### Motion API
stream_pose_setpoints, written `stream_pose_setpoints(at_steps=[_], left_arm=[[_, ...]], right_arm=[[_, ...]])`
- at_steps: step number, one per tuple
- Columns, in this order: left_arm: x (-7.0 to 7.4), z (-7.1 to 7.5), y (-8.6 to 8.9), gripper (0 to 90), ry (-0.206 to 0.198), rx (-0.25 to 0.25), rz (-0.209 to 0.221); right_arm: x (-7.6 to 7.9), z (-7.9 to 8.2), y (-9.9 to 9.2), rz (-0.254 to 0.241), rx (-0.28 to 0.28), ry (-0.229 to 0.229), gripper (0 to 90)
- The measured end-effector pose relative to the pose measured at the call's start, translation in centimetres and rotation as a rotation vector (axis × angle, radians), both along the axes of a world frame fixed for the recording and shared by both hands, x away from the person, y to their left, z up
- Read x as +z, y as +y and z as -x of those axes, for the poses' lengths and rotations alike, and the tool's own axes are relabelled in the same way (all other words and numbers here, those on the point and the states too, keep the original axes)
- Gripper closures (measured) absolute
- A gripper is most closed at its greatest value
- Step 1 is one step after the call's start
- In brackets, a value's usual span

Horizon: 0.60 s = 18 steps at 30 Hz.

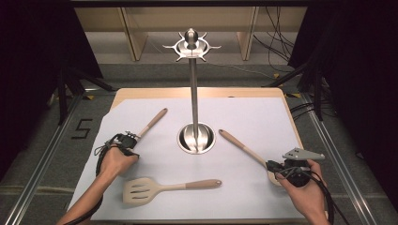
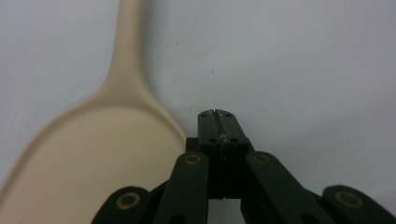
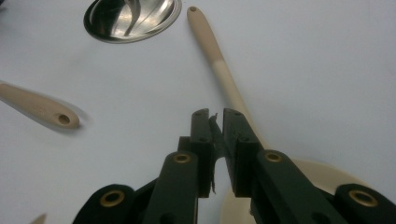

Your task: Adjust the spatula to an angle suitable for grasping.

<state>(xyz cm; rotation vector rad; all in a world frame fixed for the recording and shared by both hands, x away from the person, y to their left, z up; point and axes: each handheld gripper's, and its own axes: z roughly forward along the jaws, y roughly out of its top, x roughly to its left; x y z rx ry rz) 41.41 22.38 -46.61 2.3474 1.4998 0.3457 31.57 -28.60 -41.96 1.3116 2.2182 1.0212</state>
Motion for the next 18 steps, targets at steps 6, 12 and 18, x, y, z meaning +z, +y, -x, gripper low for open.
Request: stream_pose_setpoints(at_steps=[6,12,18], left_arm=[[1.2,0.4,0.2,75.6,-0.083,-0.06,0.027],[2.3,-2.4,0.5,61.7,-0.15,-0.094,-0.021],[1.1,-7.0,1.0,53.2,-0.066,-0.08,-0.012]], right_arm=[[-0.1,0.0,0.2,-0.036,-0.027,0.035,82.2],[0.1,-0.2,0.1,-0.003,-0.003,0.014,81.1],[-0.1,-0.2,0.2,-0.005,0.005,0.022,79.7]])
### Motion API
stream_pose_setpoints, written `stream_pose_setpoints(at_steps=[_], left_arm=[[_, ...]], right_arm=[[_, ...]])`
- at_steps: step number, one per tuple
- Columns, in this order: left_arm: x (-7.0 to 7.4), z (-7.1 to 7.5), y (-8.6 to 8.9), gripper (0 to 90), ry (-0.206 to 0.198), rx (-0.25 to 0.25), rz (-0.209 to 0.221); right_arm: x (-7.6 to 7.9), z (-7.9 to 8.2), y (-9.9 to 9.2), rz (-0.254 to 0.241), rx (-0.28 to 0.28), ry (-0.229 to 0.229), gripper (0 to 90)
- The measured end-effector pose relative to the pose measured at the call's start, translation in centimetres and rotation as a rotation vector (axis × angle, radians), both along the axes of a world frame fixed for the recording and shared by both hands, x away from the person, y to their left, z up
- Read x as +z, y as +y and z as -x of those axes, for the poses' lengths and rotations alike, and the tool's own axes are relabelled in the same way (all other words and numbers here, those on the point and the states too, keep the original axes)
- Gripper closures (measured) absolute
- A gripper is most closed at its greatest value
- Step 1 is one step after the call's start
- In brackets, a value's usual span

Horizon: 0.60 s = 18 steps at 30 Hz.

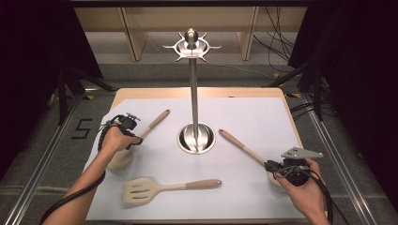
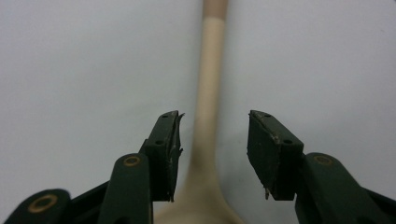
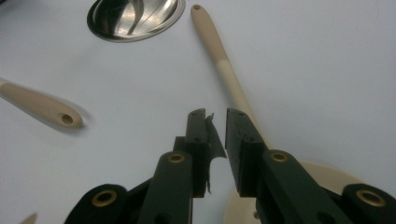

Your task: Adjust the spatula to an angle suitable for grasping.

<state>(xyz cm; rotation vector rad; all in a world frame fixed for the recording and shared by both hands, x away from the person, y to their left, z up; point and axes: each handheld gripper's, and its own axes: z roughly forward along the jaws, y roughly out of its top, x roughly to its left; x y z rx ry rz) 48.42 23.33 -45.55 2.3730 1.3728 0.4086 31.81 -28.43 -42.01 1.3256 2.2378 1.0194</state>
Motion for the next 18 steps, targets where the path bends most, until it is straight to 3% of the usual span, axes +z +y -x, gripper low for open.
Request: stream_pose_setpoints(at_steps=[4,6,9,11,12,13,14,15,17,18], left_arm=[[-0.6,-1.2,0.0,55.4,0.065,0.006,-0.021],[-0.7,-1.3,0.0,56.9,0.071,-0.003,-0.034],[-0.9,-1.6,-0.2,60.0,0.109,-0.031,-0.05],[-0.9,-1.6,-0.3,61.3,0.11,-0.022,-0.039],[-0.8,-1.7,-0.3,62.1,0.115,-0.04,-0.054],[-0.7,-2.0,-0.3,62.8,0.147,-0.065,-0.063],[-0.7,-2.0,-0.3,63.6,0.147,-0.065,-0.063],[-0.8,-2.1,-0.4,64.3,0.142,-0.054,-0.06],[-0.6,-2.5,-0.5,66.4,0.179,-0.087,-0.078],[-0.6,-2.5,-0.5,67.3,0.179,-0.087,-0.078]], right_arm=[[-0.1,0.1,0.1,-0.024,-0.01,0.042,78.3],[-0.2,0.1,0.1,-0.015,-0.009,0.046,78.1],[-0.3,0.1,0.1,-0.021,0.002,0.043,77.8],[-0.3,0.0,0.1,-0.024,0.005,0.044,77.4],[-0.3,0.1,0.2,-0.027,0.004,0.044,77.3],[-0.2,0.2,0.2,-0.023,-0.011,0.056,77.2],[-0.2,0.2,0.2,-0.023,-0.011,0.056,77.2],[-0.2,0.2,0.2,-0.022,-0.01,0.055,77.2],[-0.2,0.1,0.1,-0.011,-0.002,0.037,77.0],[-0.2,0.1,0.1,-0.011,-0.002,0.037,77.0]])
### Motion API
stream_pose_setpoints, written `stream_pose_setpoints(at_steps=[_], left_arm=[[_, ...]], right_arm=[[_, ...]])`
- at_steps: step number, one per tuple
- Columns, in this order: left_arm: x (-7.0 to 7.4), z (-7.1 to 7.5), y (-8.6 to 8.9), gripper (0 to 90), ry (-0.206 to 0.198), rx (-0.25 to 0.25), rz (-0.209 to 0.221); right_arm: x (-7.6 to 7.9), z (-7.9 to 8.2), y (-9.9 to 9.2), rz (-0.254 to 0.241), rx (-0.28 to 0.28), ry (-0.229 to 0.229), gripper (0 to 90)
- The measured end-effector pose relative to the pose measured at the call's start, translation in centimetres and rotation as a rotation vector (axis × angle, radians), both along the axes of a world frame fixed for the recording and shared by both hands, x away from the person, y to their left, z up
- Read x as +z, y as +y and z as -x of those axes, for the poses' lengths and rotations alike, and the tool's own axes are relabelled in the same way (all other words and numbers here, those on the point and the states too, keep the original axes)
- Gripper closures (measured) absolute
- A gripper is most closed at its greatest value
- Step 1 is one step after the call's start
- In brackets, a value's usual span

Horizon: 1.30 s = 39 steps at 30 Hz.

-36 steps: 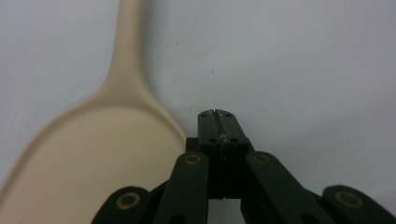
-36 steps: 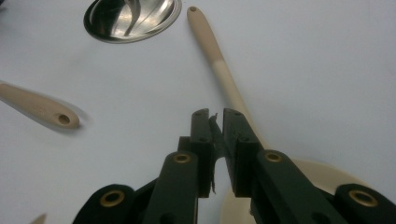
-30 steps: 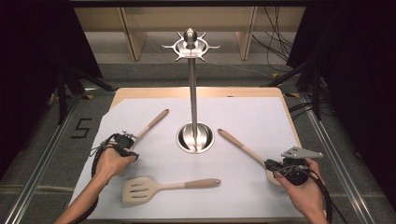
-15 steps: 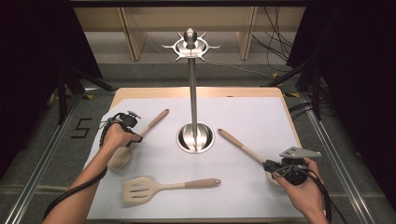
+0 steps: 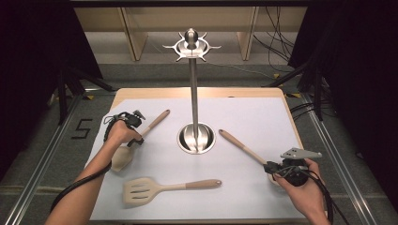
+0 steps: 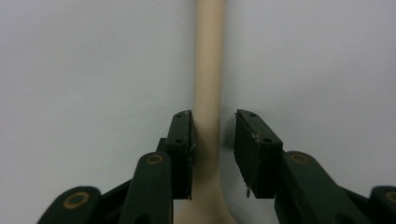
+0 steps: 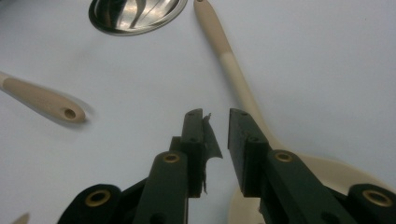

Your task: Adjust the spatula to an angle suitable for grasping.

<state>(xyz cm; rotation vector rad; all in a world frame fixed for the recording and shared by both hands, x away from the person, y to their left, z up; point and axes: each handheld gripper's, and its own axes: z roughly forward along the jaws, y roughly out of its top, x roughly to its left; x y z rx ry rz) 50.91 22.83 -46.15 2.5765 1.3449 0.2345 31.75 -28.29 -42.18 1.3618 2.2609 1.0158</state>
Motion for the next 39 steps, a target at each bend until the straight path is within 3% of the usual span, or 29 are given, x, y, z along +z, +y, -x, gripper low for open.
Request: stream_pose_setpoints(at_steps=[2,3,4,5,9,10,11,12,14,15,16,18,21,24,25,28,29,31,32,37,38,39], left_arm=[[0.0,-0.2,-0.1,67.7,0.017,0.008,-0.003],[0.0,-0.3,-0.2,69.1,0.018,0.023,0.021],[0.2,-0.4,-0.3,71.6,0.025,0.013,-0.02],[0.2,-0.4,-0.3,76.8,0.025,0.013,-0.02],[0.1,-0.3,-0.3,77.2,0.009,0.015,-0.025],[0.2,0.0,-0.2,77.3,0.003,0.014,-0.033],[0.2,0.0,-0.2,77.4,0.003,0.014,-0.033],[0.0,0.4,0.1,77.5,-0.024,0.037,-0.004],[0.0,0.6,0.3,77.5,-0.038,0.041,-0.007],[0.1,1.1,0.7,77.6,-0.068,0.057,0.011],[0.1,1.1,0.7,77.6,-0.068,0.057,0.011],[0.2,1.8,1.0,77.6,-0.121,0.106,0.061],[0.8,2.9,1.8,77.6,-0.187,0.112,0.082],[1.0,3.9,2.2,77.6,-0.253,0.104,0.136],[1.1,4.7,2.4,77.6,-0.283,0.116,0.178],[1.5,5.5,2.6,77.6,-0.312,0.122,0.186],[1.7,6.2,2.7,77.6,-0.353,0.14,0.211],[1.7,6.5,2.7,77.6,-0.376,0.15,0.231],[1.7,7.1,2.7,77.7,-0.42,0.156,0.252],[2.0,7.8,2.8,77.6,-0.472,0.158,0.27],[2.4,8.1,2.9,77.6,-0.498,0.156,0.276],[2.4,8.1,2.9,77.6,-0.498,0.156,0.276]], right_arm=[[0.0,0.1,0.1,-0.007,-0.008,0.015,77.0],[0.0,0.1,0.0,-0.008,-0.008,0.016,77.0],[-0.1,0.0,0.0,-0.013,0.001,0.014,77.0],[-0.1,0.0,0.0,-0.013,0.001,0.014,77.0],[0.0,0.1,-0.1,-0.008,-0.012,0.017,77.0],[-0.1,-0.1,-0.4,0.022,0.018,-0.023,77.0],[-0.1,-0.1,-0.4,0.022,0.018,-0.023,77.0],[0.0,0.0,-0.3,0.009,0.003,-0.008,77.0],[0.0,0.0,-0.3,0.01,0.004,-0.009,77.0],[0.0,0.1,-0.1,-0.007,-0.012,0.014,77.0],[0.0,0.1,-0.1,-0.007,-0.012,0.014,77.0],[0.0,0.0,0.0,-0.017,0.002,0.012,77.0],[-0.2,-0.1,0.0,-0.001,0.004,-0.011,77.0],[0.0,-0.1,0.0,0.007,0.002,-0.012,76.9],[0.0,0.0,0.3,-0.016,-0.012,0.018,77.0],[0.0,0.0,0.2,-0.014,-0.004,-0.007,77.0],[0.0,0.0,0.2,-0.013,-0.006,-0.008,77.0],[0.0,0.0,0.2,-0.014,-0.005,-0.009,77.0],[-0.1,0.0,0.3,-0.015,-0.004,-0.01,77.0],[-0.1,-0.1,0.4,-0.016,-0.005,0.001,76.9],[-0.2,-0.1,0.4,-0.01,0.002,-0.017,76.7],[-0.2,-0.1,0.4,-0.01,0.002,-0.017,76.7]])
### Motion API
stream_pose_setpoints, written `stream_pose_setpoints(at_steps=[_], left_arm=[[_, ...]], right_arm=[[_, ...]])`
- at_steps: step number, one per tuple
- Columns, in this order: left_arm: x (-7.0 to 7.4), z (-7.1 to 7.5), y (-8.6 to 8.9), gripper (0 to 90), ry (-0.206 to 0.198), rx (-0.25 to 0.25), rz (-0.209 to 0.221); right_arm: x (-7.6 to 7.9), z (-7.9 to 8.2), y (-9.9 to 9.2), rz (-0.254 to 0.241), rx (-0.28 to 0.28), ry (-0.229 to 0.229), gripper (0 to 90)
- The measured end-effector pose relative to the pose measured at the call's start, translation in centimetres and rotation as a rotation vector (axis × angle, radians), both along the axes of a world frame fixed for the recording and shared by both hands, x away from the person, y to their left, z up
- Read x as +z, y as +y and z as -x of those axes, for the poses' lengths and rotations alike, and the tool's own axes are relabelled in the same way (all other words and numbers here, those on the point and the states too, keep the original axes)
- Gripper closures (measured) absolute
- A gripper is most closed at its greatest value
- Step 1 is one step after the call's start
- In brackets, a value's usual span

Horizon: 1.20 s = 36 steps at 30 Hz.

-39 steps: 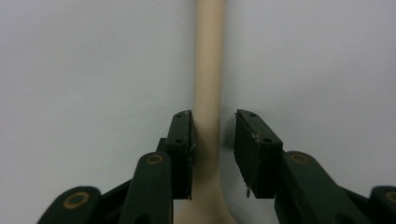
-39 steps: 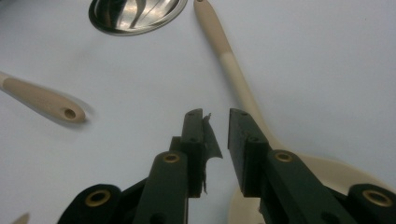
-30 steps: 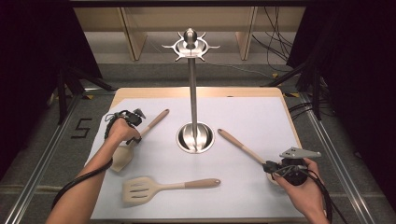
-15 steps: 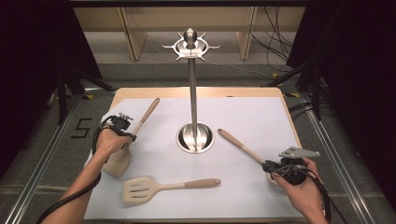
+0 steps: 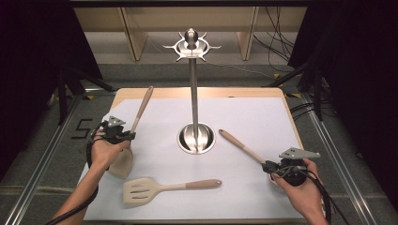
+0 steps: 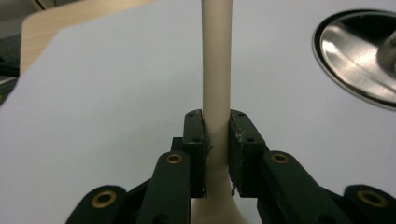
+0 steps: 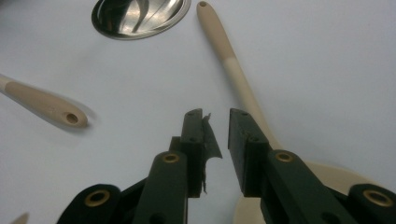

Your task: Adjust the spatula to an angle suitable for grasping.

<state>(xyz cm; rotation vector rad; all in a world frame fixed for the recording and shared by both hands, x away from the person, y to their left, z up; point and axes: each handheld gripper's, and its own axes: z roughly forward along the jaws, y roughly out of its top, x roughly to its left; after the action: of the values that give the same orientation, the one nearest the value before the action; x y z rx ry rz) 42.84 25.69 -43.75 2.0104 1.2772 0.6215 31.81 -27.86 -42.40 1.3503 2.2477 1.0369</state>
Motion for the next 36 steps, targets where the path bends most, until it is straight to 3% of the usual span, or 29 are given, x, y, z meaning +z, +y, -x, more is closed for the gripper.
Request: stream_pose_setpoints(at_steps=[3,5,8,9,10,15,16,17,19,21,23,26,36], left_arm=[[0.5,0.5,0.1,77.7,-0.044,0.007,0.044],[0.6,0.7,-0.2,77.6,-0.089,0.026,0.111],[1.2,1.1,-0.2,77.7,-0.129,0.008,0.142],[1.3,1.1,-0.2,77.6,-0.144,-0.001,0.162],[1.6,1.4,-0.2,77.6,-0.164,-0.017,0.177],[2.1,1.8,-0.4,77.6,-0.198,-0.026,0.188],[2.2,1.9,-0.4,77.6,-0.203,-0.027,0.187],[2.3,1.9,-0.5,77.6,-0.212,-0.033,0.192],[2.5,2.1,-0.7,77.6,-0.224,-0.034,0.2],[2.6,2.2,-0.9,77.6,-0.235,-0.042,0.202],[2.7,2.3,-1.0,77.6,-0.245,-0.053,0.201],[2.9,2.6,-1.2,77.6,-0.258,-0.054,0.2],[4.1,3.8,-2.0,77.6,-0.317,-0.076,0.232]], right_arm=[[0.1,0.0,0.0,-0.01,0.0,0.007,76.4],[0.1,0.0,-0.1,-0.008,-0.009,0.011,76.1],[0.1,0.0,-0.1,-0.01,-0.008,0.007,75.9],[0.0,-0.2,-0.3,0.007,0.017,-0.025,75.7],[0.0,0.1,-0.1,-0.017,-0.012,0.009,75.2],[-0.1,0.0,-0.2,-0.017,-0.015,0.011,75.1],[0.0,0.1,-0.1,-0.026,-0.03,0.029,75.0],[-0.1,-0.2,-0.3,0.008,0.004,-0.018,75.0],[-0.2,-0.2,-0.4,0.022,0.012,-0.037,75.0],[-0.2,-0.2,-0.4,0.023,0.011,-0.037,74.9],[-0.2,0.0,-0.1,-0.024,-0.018,0.0,74.9],[-0.1,0.0,-0.1,-0.018,-0.021,0.014,74.8],[-0.1,0.0,-0.4,-0.007,-0.011,-0.002,74.1]])
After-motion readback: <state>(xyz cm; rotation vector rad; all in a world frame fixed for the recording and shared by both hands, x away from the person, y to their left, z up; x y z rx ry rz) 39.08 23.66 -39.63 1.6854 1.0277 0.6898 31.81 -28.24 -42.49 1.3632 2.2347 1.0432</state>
